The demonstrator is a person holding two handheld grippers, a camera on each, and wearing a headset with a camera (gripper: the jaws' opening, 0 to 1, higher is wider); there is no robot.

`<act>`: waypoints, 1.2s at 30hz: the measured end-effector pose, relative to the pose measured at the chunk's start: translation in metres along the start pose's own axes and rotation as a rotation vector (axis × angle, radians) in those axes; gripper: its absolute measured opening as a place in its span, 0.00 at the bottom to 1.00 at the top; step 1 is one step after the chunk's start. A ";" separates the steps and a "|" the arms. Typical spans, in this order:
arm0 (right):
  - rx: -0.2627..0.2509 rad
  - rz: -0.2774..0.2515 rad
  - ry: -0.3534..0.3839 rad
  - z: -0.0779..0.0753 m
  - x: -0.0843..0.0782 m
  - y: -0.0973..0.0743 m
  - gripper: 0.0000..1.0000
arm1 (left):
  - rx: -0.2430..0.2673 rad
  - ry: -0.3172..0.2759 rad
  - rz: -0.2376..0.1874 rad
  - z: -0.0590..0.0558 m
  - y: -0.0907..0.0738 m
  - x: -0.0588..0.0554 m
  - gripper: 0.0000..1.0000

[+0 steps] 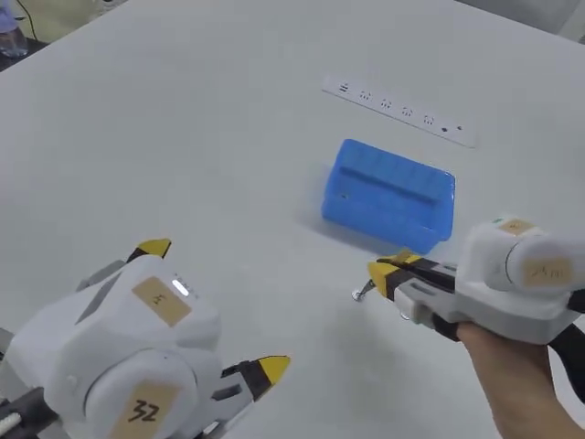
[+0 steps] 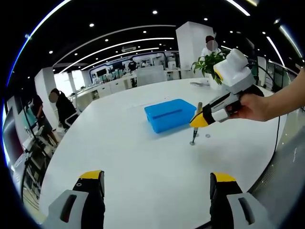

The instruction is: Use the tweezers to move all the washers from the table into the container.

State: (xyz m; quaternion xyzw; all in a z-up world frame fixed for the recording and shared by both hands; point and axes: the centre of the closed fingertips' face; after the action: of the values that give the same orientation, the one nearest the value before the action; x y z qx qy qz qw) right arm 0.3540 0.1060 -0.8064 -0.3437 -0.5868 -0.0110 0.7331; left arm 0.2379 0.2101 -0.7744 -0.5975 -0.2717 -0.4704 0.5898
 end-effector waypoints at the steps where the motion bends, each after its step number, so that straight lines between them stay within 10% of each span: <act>1: -0.004 -0.005 -0.005 0.001 0.000 0.001 0.03 | 0.001 0.000 -0.001 0.000 0.000 0.000 0.94; 22: -0.041 -0.014 0.002 -0.002 0.001 -0.002 0.01 | -0.007 0.002 -0.006 -0.001 0.000 0.001 0.94; 36: -0.025 -0.082 0.021 -0.008 0.039 -0.018 0.01 | -0.019 -0.001 -0.010 -0.003 0.000 0.002 0.94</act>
State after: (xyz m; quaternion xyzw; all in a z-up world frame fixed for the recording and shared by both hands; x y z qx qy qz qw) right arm 0.3658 0.1031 -0.7645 -0.3282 -0.5925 -0.0521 0.7338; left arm 0.2383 0.2066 -0.7733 -0.6020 -0.2706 -0.4756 0.5815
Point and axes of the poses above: the centre of the closed fingertips' face, and the gripper's own axes: y roughly forward along the fingers, z roughly to its left, x roughly out of its top, and after that the axes turned 8 degrees about -z, right-handed
